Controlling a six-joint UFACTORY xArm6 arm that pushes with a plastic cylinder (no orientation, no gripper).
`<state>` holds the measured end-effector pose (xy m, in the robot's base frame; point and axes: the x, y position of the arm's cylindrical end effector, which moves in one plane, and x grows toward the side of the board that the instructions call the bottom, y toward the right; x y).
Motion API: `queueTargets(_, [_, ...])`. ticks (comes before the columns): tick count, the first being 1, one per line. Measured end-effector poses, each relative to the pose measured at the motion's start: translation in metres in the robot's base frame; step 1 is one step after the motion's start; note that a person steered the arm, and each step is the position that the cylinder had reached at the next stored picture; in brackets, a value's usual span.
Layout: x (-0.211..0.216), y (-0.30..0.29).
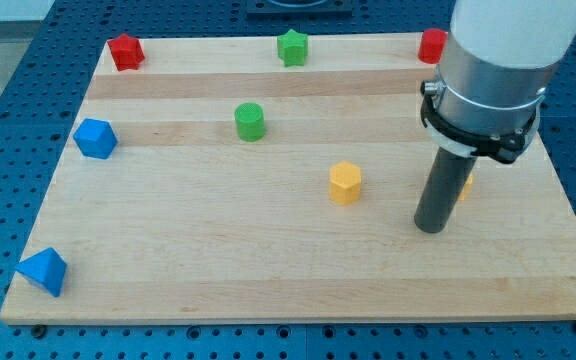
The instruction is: Move the yellow heart slightly to the top side
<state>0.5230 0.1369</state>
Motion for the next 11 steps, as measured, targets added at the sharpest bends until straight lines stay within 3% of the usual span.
queueTargets(4, [-0.018,0.04])
queueTargets(11, [-0.071,0.033])
